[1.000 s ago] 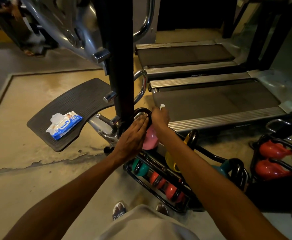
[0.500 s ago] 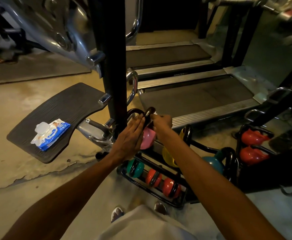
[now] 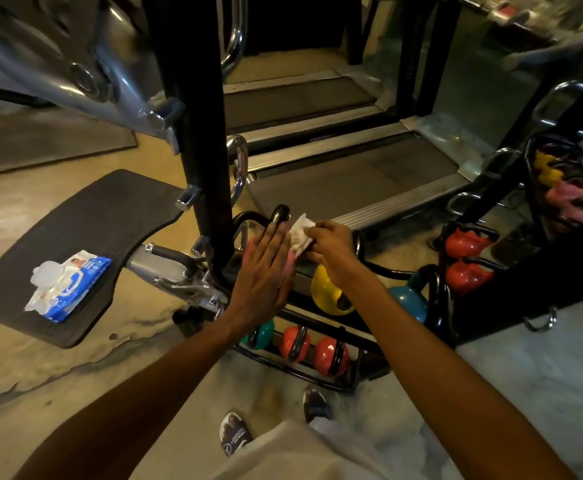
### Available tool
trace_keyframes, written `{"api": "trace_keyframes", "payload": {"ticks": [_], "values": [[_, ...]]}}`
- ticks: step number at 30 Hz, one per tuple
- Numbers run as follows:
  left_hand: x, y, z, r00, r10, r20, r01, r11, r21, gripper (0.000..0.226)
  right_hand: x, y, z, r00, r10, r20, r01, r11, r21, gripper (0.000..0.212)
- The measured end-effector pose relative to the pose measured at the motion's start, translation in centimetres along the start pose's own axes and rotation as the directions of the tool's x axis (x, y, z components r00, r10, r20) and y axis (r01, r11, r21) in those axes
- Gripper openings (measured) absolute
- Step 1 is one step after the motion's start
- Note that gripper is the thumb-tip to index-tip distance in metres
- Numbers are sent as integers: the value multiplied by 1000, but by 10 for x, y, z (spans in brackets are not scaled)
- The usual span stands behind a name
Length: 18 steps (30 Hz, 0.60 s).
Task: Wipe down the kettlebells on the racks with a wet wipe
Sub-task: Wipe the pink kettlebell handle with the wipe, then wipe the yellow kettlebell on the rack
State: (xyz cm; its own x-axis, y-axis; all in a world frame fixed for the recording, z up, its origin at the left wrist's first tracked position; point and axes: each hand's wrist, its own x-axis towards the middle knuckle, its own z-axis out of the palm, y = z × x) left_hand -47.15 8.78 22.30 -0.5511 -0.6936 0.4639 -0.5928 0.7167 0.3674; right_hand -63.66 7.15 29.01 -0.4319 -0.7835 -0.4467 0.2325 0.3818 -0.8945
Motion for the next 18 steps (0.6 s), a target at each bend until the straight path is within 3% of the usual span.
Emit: {"api": "trace_keyframes", "payload": {"ticks": [5,10,14,18], "values": [[4,29,16,993,120,-1,-120,990,-76,58,-1,-19,-53,956,-250,-151,233,965,-122,21],[3,51,38,983,161,92,-151,983,-107,60,-2,-27,-98,904,-401,-148,335,879,-339,29],[8,69,51,968,225,114,-214,972,-101,66,-3,-36,-118,816,-578,11,500,697,-514,24],[11,90,61,976,177,124,-167,982,-84,67,0,-35,-138,722,-648,242,620,450,-643,27]]}}
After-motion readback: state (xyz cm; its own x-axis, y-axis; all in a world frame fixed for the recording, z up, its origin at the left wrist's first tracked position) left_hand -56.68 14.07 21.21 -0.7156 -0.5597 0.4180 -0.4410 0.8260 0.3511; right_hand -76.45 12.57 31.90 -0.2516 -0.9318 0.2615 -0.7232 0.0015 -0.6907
